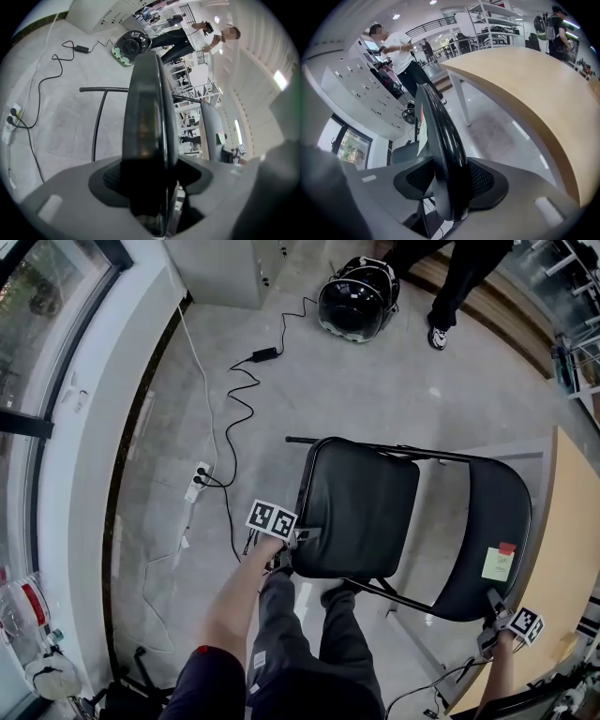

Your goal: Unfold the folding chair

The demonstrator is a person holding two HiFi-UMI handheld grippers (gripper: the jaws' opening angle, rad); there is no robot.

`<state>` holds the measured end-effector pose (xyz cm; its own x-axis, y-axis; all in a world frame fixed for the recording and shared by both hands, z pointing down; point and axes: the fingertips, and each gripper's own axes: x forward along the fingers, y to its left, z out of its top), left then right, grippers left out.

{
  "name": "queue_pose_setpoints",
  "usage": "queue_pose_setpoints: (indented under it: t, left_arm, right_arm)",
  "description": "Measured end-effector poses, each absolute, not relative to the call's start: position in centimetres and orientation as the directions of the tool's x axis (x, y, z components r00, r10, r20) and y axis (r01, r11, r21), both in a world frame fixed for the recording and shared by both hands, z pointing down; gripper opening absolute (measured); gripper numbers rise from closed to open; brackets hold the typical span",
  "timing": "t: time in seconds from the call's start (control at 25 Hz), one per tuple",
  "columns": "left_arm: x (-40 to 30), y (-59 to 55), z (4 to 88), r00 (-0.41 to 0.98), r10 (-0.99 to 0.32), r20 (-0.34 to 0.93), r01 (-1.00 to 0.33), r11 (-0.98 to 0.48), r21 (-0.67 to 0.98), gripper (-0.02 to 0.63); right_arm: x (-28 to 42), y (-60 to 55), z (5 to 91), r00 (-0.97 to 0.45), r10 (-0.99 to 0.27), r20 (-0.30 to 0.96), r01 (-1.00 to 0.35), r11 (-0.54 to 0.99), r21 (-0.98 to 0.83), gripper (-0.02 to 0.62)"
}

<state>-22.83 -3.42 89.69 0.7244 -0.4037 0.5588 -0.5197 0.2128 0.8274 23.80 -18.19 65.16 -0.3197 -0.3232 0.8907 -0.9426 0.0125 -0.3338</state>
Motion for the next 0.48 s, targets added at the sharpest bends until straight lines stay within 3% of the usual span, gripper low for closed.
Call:
queue_pose_setpoints:
  t: [0.28,0.48]
  left_arm:
    - [-24.6,-3.1,90.7,0.742,-0.439,0.507,-0.482,0.178,0.858,0.275]
    - [-25.8,-2.8,91.7,0.741,-0.434,0.513,-0.482,0.189,0.856,0.284]
  right_arm:
    - [22.3,-17.7,65.1,-0.341,-0.302,0.891,-0.938,0.038,-0.346,0.21]
    - [19.9,-17.0,65.1,-0.436,-0.295,0.851,-0.896,0.052,-0.441,0.21]
